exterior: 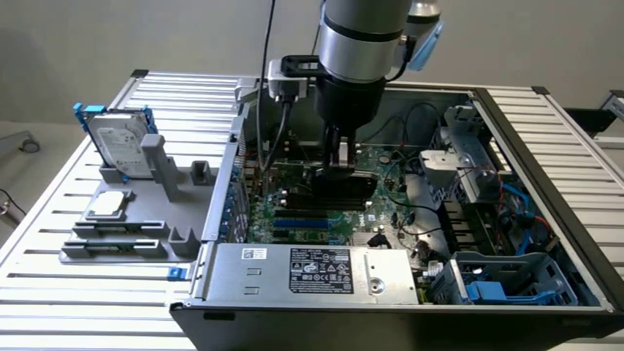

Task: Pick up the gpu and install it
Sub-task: 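Insert the gpu into the slot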

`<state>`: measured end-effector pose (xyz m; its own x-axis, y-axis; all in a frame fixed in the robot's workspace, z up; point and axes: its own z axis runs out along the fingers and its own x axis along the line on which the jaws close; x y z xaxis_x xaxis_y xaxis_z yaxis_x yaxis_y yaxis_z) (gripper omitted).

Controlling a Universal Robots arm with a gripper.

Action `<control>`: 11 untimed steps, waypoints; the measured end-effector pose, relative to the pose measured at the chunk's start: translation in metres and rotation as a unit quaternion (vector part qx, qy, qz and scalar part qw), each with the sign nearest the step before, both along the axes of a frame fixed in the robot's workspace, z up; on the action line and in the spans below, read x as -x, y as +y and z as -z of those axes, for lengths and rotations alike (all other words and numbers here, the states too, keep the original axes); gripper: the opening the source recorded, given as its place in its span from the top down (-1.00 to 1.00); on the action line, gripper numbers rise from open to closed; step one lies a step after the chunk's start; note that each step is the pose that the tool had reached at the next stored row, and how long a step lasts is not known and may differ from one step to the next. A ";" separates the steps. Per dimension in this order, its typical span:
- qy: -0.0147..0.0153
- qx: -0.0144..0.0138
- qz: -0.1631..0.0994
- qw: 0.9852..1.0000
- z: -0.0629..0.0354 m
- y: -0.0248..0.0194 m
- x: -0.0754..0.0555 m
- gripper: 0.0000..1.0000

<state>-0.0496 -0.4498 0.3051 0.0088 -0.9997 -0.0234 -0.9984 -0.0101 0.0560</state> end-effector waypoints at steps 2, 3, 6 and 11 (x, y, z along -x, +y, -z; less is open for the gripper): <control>0.000 -0.001 -0.001 1.000 0.0015 -0.0055 0.000 0.47; 0.000 -0.001 -0.002 1.000 0.0022 -0.0081 0.001 0.47; 0.000 -0.001 -0.004 1.000 0.0037 -0.0132 0.003 0.47; 0.000 -0.001 -0.010 1.000 0.0059 -0.0158 0.009 0.47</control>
